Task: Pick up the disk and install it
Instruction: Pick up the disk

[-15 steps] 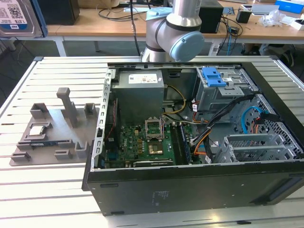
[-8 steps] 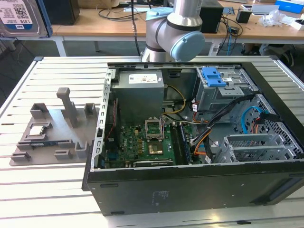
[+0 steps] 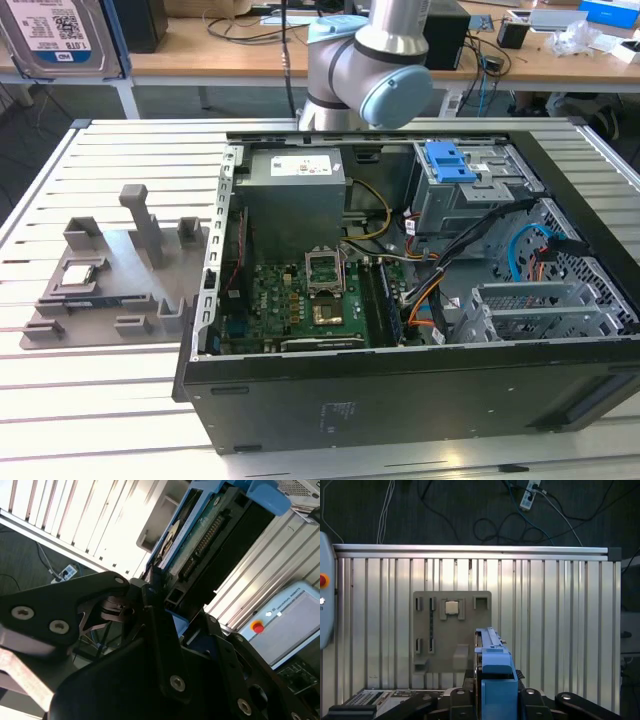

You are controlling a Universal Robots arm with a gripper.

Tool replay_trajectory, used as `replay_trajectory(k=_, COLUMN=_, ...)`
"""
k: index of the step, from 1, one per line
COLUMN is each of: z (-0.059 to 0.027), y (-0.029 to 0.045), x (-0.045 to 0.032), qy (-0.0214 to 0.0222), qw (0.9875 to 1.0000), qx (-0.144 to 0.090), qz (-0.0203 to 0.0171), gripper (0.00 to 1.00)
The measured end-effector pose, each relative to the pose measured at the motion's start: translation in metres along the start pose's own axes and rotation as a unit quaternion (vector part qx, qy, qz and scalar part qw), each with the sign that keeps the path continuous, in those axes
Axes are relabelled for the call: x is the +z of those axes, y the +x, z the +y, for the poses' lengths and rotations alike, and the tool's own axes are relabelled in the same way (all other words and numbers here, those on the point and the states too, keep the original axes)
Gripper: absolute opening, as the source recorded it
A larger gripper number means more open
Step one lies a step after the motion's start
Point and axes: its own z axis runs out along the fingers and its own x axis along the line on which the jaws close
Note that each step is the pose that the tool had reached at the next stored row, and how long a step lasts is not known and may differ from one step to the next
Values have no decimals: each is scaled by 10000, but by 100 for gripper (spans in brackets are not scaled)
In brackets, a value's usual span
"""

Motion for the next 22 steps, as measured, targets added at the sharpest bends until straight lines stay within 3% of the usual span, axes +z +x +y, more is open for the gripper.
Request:
replay_trajectory(k=17, z=-457, y=1, x=-9, qy=-1, qw=10000, qx=0, qz=0, gripper=36)
replay_trajectory(k=22, z=-652, y=3, x=-12, qy=0, qw=10000, qx=0, qz=0, gripper=36)
